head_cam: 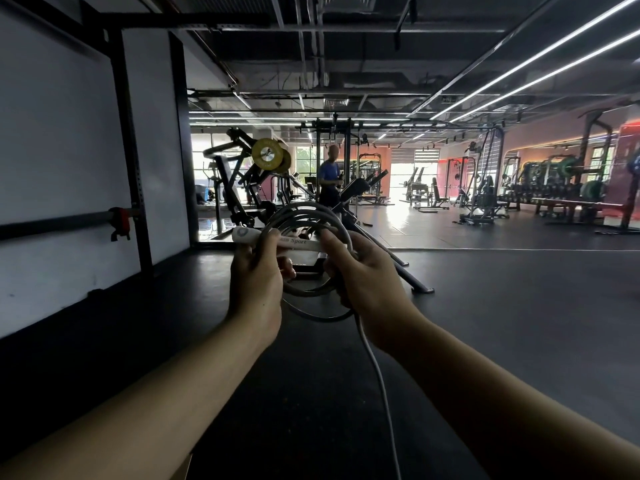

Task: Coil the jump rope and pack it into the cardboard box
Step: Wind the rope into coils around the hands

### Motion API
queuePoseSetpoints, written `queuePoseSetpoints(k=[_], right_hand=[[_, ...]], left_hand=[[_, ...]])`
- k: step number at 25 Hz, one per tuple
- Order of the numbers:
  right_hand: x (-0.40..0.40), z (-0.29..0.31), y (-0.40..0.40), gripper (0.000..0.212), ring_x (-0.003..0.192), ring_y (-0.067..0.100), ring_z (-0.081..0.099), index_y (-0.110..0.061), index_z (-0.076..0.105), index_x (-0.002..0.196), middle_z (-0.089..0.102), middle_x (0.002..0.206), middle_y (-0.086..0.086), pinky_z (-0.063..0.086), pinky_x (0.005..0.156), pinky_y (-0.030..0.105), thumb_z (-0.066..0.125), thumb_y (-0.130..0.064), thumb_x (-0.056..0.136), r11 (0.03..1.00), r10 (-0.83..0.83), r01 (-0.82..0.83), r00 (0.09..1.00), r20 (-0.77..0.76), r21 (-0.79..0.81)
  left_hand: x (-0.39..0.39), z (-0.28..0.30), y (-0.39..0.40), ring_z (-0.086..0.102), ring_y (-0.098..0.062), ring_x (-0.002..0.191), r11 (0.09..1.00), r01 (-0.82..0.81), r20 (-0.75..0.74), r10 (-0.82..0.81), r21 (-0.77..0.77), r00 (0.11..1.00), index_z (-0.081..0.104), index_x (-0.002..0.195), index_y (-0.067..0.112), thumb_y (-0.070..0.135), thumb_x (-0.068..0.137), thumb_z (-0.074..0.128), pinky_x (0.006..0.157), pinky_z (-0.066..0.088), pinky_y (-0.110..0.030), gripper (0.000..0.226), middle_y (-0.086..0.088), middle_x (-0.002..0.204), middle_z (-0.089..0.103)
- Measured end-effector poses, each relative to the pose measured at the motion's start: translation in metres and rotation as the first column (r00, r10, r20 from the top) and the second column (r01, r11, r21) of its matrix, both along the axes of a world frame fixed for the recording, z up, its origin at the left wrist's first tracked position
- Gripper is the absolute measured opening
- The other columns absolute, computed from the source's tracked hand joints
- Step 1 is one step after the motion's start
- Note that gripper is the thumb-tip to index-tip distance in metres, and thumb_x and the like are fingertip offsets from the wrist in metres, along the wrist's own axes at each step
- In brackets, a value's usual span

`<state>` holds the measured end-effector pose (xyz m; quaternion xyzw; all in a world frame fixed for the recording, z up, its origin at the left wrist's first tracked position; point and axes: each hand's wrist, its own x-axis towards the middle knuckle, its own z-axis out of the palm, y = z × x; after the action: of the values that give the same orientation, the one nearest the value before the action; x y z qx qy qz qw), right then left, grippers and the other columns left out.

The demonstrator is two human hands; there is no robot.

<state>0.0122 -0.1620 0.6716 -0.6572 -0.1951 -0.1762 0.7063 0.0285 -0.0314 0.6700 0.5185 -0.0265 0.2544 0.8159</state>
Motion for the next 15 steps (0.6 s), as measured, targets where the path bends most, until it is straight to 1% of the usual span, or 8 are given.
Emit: queuePoseSetpoints(k=[2,3,6,7,9,12,13,15], right_hand=[[-0.002,0.002,-0.002,0.022,0.041,-0.003,0.044,-0.01,0.067,0.108,0.053,0.058,-0.008,0.035,0.04,0.012,0.062,-0.029,0.1,1.0,0.006,-0.006,1.0,0.02,-0.025],[-0.003,0.003,-0.004,0.019,0.042,-0.003,0.047,-0.009,0.066,0.107,0.055,0.056,-0.01,0.036,0.041,0.01,0.061,-0.026,0.1,0.999,0.006,-0.004,0.999,0.036,-0.045],[-0.007,0.008,-0.016,0.015,0.046,-0.006,0.056,-0.007,0.064,0.108,0.06,0.054,-0.014,0.039,0.044,0.006,0.062,-0.019,0.1,0.982,-0.007,0.021,0.997,0.076,-0.187],[-0.005,0.01,-0.021,0.016,0.048,-0.007,0.057,-0.006,0.065,0.109,0.061,0.056,-0.014,0.039,0.045,0.006,0.062,-0.019,0.099,0.965,-0.007,0.029,0.996,0.084,-0.262],[-0.003,0.015,-0.029,0.019,0.052,-0.007,0.057,-0.007,0.067,0.112,0.062,0.058,-0.017,0.04,0.049,0.007,0.064,-0.02,0.098,0.904,0.021,0.02,0.996,0.091,-0.427],[-0.005,0.023,-0.029,0.02,0.069,-0.006,0.063,-0.014,0.068,0.116,0.072,0.081,-0.012,0.05,0.064,0.014,0.065,-0.022,0.098,0.782,0.142,-0.065,0.987,0.076,-0.62],[-0.005,0.027,-0.028,0.018,0.073,-0.006,0.065,-0.016,0.068,0.116,0.073,0.088,-0.007,0.051,0.066,0.013,0.065,-0.02,0.098,0.756,0.176,-0.101,0.983,0.053,-0.646],[-0.008,0.035,-0.03,0.014,0.066,-0.008,0.064,-0.015,0.063,0.112,0.071,0.083,-0.007,0.047,0.06,0.009,0.064,-0.018,0.098,0.734,0.209,-0.158,0.978,-0.001,-0.66]], left_hand=[[-0.001,-0.004,0.008,0.06,-0.009,0.063,0.997,0.063,-0.035,-0.061,0.048,0.998,0.063,0.111,0.016,0.031,0.097,0.062,0.066,0.051,-0.029,0.021,0.005,0.072,0.065],[0.001,-0.007,0.013,0.063,-0.011,0.07,0.991,0.096,-0.058,-0.091,0.092,0.994,0.057,0.126,0.016,0.029,0.094,0.066,0.07,0.054,-0.03,0.036,0.005,0.078,0.066],[0.004,-0.011,0.038,0.061,-0.017,0.112,0.931,0.13,-0.093,-0.104,0.342,0.99,0.023,0.155,0.03,0.028,0.083,0.078,0.103,0.047,-0.045,0.09,0.008,0.117,0.061],[0.003,-0.009,0.048,0.053,-0.016,0.125,0.858,0.11,-0.054,-0.096,0.502,0.994,0.026,0.154,0.033,0.028,0.079,0.081,0.109,0.04,-0.044,0.092,0.007,0.134,0.056],[-0.004,0.007,0.059,0.039,-0.008,0.137,0.586,0.085,0.024,-0.177,0.806,0.984,0.038,0.149,0.036,0.026,0.075,0.085,0.113,0.03,-0.036,0.088,0.012,0.15,0.045],[-0.009,0.045,0.048,0.052,-0.004,0.128,0.15,0.186,-0.123,-0.352,0.971,0.928,0.045,0.143,0.035,0.028,0.07,0.089,0.109,0.039,-0.03,0.086,0.013,0.14,0.058],[-0.009,0.054,0.041,0.062,-0.006,0.119,0.087,0.254,-0.205,-0.377,0.963,0.903,0.05,0.138,0.033,0.027,0.068,0.091,0.102,0.047,-0.029,0.081,0.011,0.13,0.066],[-0.008,0.063,0.03,0.075,-0.018,0.093,0.08,0.418,-0.354,-0.402,0.905,0.844,0.059,0.125,0.022,0.02,0.071,0.089,0.082,0.059,-0.031,0.062,0.0,0.106,0.077]])
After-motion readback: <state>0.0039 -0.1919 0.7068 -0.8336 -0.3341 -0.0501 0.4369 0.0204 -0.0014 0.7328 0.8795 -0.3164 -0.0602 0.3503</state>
